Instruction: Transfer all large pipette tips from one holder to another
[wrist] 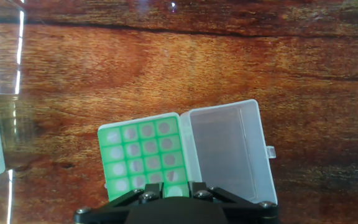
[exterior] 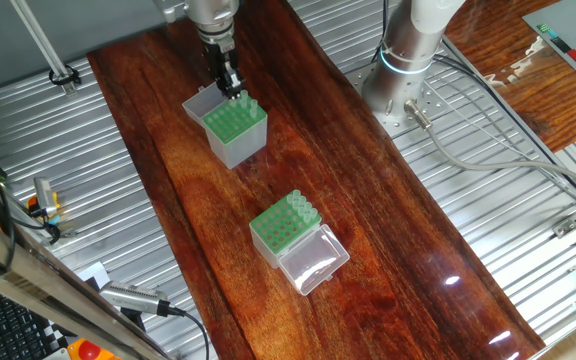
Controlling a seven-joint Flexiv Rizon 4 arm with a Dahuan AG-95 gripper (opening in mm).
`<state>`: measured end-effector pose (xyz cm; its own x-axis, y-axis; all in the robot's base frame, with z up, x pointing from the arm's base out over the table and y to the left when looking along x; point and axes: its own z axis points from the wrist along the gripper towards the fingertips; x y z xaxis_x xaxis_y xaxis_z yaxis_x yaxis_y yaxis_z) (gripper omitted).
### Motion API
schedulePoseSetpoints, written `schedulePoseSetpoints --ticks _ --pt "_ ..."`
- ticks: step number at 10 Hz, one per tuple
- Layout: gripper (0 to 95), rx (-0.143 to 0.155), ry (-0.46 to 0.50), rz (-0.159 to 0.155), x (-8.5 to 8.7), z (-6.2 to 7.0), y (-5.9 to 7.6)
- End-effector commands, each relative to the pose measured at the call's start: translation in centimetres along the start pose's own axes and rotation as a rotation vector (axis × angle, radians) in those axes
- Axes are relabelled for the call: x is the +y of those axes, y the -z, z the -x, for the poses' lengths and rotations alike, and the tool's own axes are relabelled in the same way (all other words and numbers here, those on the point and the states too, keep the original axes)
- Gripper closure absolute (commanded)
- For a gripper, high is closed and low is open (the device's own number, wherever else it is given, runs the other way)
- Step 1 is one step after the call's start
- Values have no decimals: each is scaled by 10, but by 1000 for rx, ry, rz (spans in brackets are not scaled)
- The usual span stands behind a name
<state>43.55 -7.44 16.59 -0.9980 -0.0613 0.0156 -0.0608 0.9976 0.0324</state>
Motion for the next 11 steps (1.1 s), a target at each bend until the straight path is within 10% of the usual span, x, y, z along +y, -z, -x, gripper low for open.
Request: schedulePoseSetpoints --ticks 1,3,11 --pt "760 -1 -2 2 0 -1 -1" --pt "570 -4 -8 3 1 -2 -6" --pt "760 -5 -9 0 2 -7 -13"
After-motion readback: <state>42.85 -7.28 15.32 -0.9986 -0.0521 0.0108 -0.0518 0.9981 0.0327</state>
